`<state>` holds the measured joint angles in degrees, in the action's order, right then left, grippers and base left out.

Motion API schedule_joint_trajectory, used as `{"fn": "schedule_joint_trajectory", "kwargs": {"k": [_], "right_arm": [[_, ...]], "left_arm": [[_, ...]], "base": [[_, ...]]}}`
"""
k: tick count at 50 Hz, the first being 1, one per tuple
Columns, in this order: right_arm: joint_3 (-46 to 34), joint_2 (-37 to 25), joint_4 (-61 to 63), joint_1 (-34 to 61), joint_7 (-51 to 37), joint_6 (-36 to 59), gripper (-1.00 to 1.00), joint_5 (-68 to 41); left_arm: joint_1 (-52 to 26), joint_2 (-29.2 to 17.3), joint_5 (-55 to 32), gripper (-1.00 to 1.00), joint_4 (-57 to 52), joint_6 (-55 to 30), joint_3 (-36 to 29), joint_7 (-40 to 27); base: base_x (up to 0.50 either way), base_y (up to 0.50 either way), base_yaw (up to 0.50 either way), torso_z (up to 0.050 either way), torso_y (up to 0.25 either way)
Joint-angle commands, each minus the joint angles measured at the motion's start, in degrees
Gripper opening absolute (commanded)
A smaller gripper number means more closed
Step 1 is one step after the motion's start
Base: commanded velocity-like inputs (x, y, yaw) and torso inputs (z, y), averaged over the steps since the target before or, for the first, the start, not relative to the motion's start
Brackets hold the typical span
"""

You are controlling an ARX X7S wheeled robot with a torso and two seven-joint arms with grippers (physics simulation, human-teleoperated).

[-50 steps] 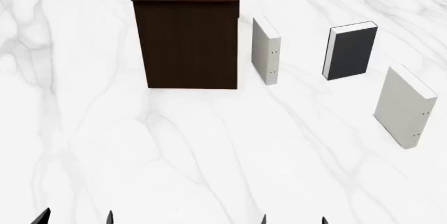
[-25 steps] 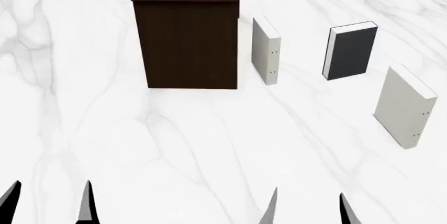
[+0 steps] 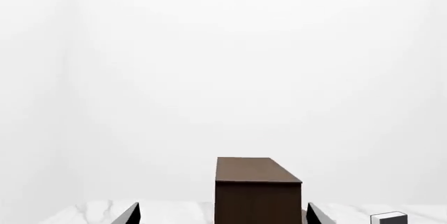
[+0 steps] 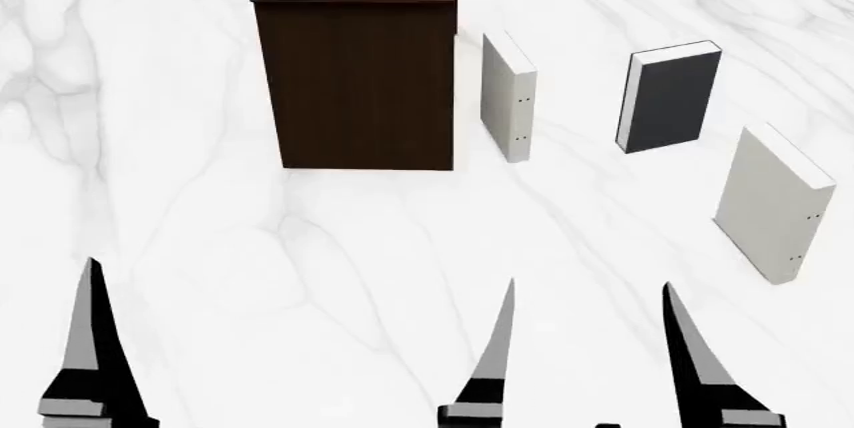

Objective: Pick up the book in the middle and place it on the cabinet shelf.

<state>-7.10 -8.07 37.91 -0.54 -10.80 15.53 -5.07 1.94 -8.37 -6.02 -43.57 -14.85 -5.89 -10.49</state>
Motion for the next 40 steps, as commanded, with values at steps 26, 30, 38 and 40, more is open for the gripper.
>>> {"fn": "schedule_joint_trajectory", "kwargs": {"k": [26,30,38,40], "right_arm": [[-1.8,-2.4,8.2,1.5,-1.7,5.3,1.0,-1.6],[-1.9,-2.6,8.2,1.5,-1.9,5.4,1.0,-1.7],[-2.3,-3.0,8.8,1.6,-2.3,6.0,1.0,-1.9],[-2.4,-3.1,8.9,1.7,-2.4,6.2,1.0,-1.9]], "left_arm": [[-1.0,-2.4,-1.4,1.0,-7.9,-4.5,-1.1,-2.5],[-1.0,-2.6,-1.6,1.0,-7.9,-4.4,-1.0,-2.7],[-1.2,-3.0,-1.8,1.0,-8.5,-5.0,-1.1,-3.2],[-1.2,-3.1,-1.9,1.0,-8.7,-5.2,-1.2,-3.3]], "base": [[0.15,0.0,0.0,0.0,0.0],[0.5,0.0,0.0,0.0,0.0],[0.5,0.0,0.0,0.0,0.0],[0.5,0.0,0.0,0.0,0.0]]}}
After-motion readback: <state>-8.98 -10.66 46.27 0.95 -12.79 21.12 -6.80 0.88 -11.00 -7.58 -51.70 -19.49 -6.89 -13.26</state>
